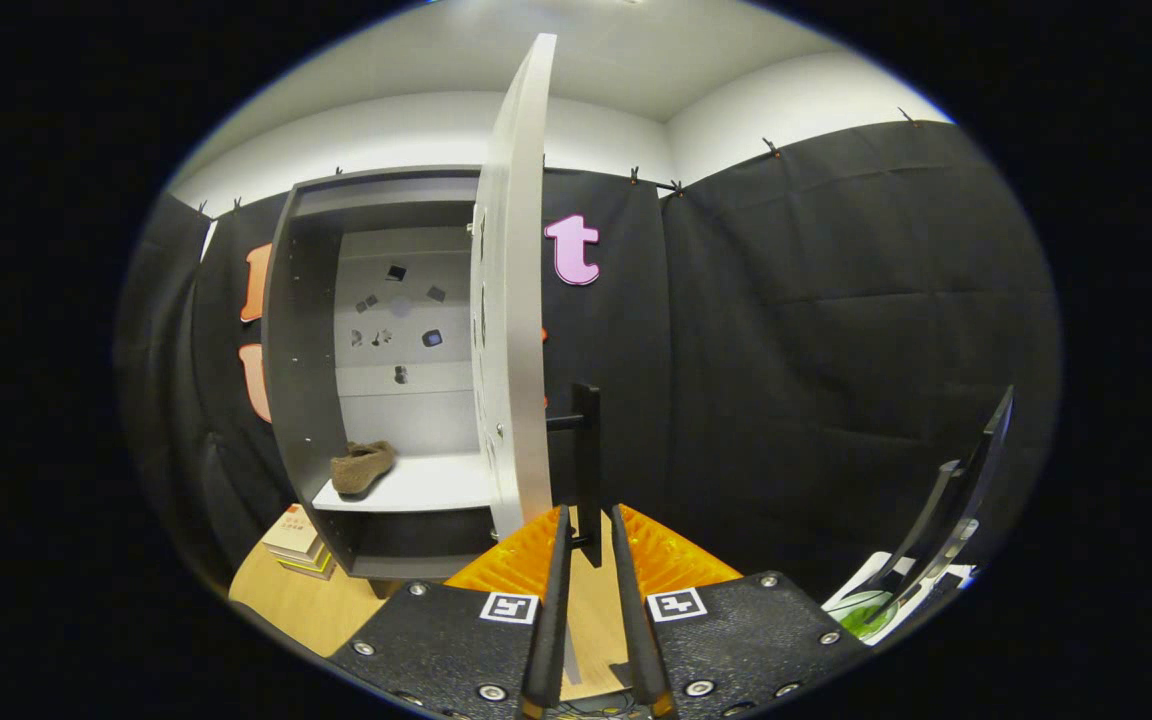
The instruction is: Open the shoe cabinet door, grab the shoes and put them into the shoe cabinet, then close the shoe cabinet door.
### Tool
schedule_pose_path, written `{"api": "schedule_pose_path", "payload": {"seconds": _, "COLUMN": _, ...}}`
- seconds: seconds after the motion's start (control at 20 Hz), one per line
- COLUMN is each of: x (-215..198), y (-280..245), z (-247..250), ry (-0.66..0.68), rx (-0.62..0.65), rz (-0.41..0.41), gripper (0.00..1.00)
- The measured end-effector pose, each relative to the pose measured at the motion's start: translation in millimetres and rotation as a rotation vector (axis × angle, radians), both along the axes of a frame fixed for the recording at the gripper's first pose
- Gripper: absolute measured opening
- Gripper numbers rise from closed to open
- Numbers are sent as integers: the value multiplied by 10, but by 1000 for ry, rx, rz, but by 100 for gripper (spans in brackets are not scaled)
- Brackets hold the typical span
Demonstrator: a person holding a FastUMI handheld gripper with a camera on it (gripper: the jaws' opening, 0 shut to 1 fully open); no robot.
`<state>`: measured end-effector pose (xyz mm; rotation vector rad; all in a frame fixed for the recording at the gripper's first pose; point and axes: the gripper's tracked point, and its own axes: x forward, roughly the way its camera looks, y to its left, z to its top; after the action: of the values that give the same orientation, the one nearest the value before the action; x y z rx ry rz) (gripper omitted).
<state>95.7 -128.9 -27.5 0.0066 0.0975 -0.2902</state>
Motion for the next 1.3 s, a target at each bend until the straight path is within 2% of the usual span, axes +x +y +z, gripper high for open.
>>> {"api": "schedule_pose_path", "payload": {"seconds": 0.35, "x": -127, "y": 380, "z": 32, "ry": 0, "rx": -2, "rz": 57, "gripper": 26}}
{"api": "schedule_pose_path", "payload": {"seconds": 0.6, "x": -184, "y": 776, "z": -132, "ry": 14, "rx": 34, "rz": 122, "gripper": 26}}
{"api": "schedule_pose_path", "payload": {"seconds": 0.95, "x": -148, "y": 1548, "z": -966, "ry": 132, "rx": 127, "rz": 250, "gripper": 26}}
{"api": "schedule_pose_path", "payload": {"seconds": 1.3, "x": -81, "y": 2077, "z": -1809, "ry": 269, "rx": 203, "rz": 316, "gripper": 27}}
